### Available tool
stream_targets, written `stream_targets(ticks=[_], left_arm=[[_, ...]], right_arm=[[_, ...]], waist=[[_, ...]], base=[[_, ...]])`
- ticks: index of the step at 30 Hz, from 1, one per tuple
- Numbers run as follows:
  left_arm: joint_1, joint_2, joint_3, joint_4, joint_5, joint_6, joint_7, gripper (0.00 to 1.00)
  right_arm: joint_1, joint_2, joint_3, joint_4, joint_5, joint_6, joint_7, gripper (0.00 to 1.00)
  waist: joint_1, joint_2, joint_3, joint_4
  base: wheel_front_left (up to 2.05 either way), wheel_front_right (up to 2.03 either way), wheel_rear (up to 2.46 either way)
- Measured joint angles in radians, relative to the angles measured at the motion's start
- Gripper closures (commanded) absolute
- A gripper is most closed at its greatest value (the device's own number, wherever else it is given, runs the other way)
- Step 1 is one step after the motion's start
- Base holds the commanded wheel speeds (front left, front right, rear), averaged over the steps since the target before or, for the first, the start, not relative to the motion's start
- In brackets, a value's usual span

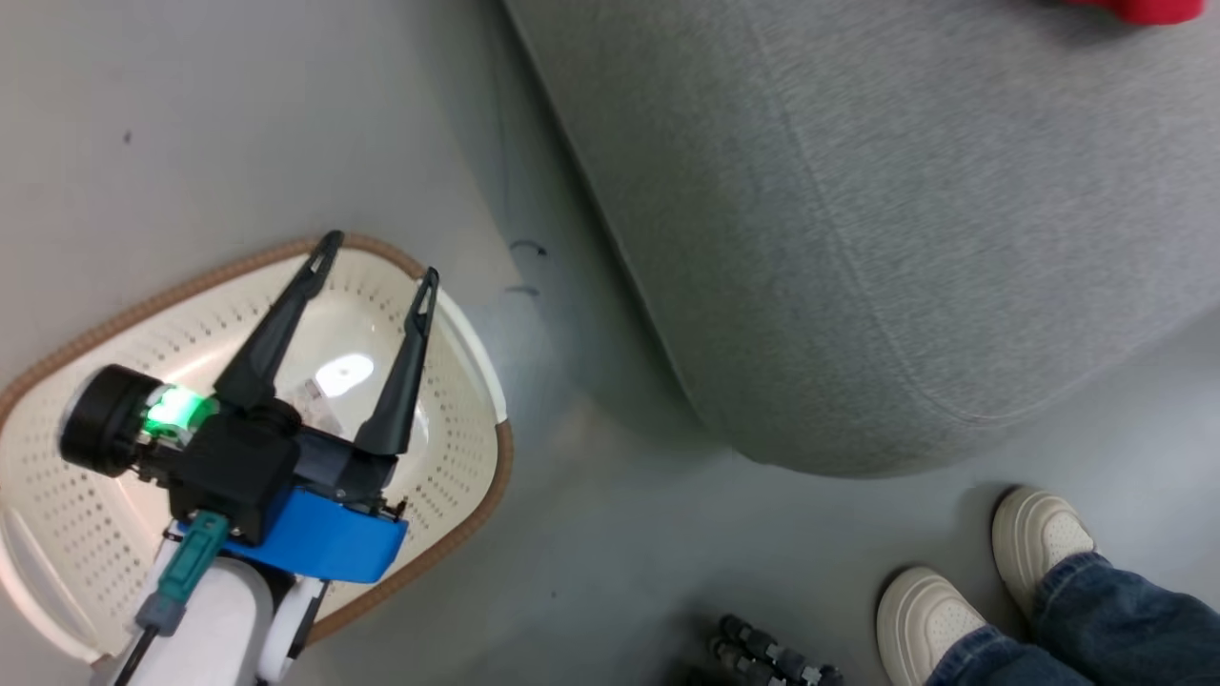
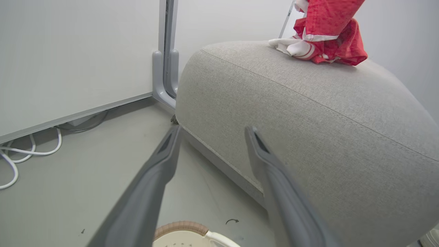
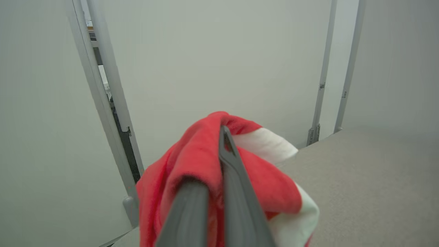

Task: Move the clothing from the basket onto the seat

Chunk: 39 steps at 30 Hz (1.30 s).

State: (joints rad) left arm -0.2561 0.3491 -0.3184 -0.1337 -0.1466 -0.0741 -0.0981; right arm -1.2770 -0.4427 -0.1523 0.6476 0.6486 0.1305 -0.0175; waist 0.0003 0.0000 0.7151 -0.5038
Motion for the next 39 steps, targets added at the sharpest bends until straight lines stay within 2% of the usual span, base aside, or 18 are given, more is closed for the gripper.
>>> stream_targets(ticks=[4,9,10,11,12,17,24,28,33,39], left_arm=[[-0.002,0.022,0.015,-0.049,0.006,0.012,0.012,0.0],[-0.002,0.035,0.021,-0.079,0.008,0.016,0.017,0.0],[-0.003,0.035,0.021,-0.08,0.007,0.016,0.017,0.0],[-0.003,0.034,0.02,-0.081,0.007,0.017,0.015,0.0],[-0.003,0.033,0.019,-0.08,0.007,0.018,0.012,0.0],[-0.011,0.015,0.004,-0.049,-0.004,0.017,-0.021,0.0],[-0.013,-0.048,-0.031,0.072,-0.042,0.012,-0.098,0.0],[-0.011,-0.105,-0.043,0.179,-0.08,0.012,-0.138,0.0],[0.018,-0.156,-0.033,0.274,-0.114,0.013,-0.16,0.0],[0.049,-0.221,0.0,0.321,-0.145,0.002,-0.163,0.0]], right_arm=[[-0.008,-0.001,-0.058,0.128,-0.017,0.0,-0.03,1.0],[0.025,0.037,-0.075,0.299,-0.035,0.0,-0.061,1.0],[0.035,0.039,-0.076,0.334,-0.043,0.0,-0.072,0.96],[0.043,0.04,-0.074,0.366,-0.057,0.0,-0.081,0.64],[0.048,0.044,-0.071,0.395,-0.063,0.0,-0.082,0.0],[0.062,0.056,-0.054,0.476,-0.084,0.0,-0.117,0.0],[0.142,0.064,0.033,0.465,-0.098,0.0,-0.128,0.0],[0.267,0.049,0.104,0.408,-0.102,0.0,-0.155,0.0],[0.425,0.058,0.159,0.324,-0.096,0.0,-0.184,0.0],[0.605,0.074,0.148,0.228,-0.125,0.0,-0.217,0.0]], waist=[[0.0,0.0,0.066,0.016],[0.0,0.0,0.112,0.04],[0.0,0.0,0.114,0.046],[-0.0001,0.0,0.113,0.052],[-0.0001,0.0,0.11,0.057],[-0.0002,0.0,0.071,0.077],[-0.0002,0.0,-0.039,0.115],[-0.0005,0.0,-0.142,0.154],[-0.0005,0.0,-0.246,0.208],[-0.0006,0.0,-0.359,0.282]], base=[[0.0,0.0,0.0],[0.0,0.0,0.0],[0.0,0.0,0.0],[0.0,0.0,0.0],[0.0,0.0,0.0],[0.0,0.0,0.0],[0.0,0.0,0.0],[0.0,0.0,0.0],[0.0,0.0,0.0],[0.0,0.0,0.0]])
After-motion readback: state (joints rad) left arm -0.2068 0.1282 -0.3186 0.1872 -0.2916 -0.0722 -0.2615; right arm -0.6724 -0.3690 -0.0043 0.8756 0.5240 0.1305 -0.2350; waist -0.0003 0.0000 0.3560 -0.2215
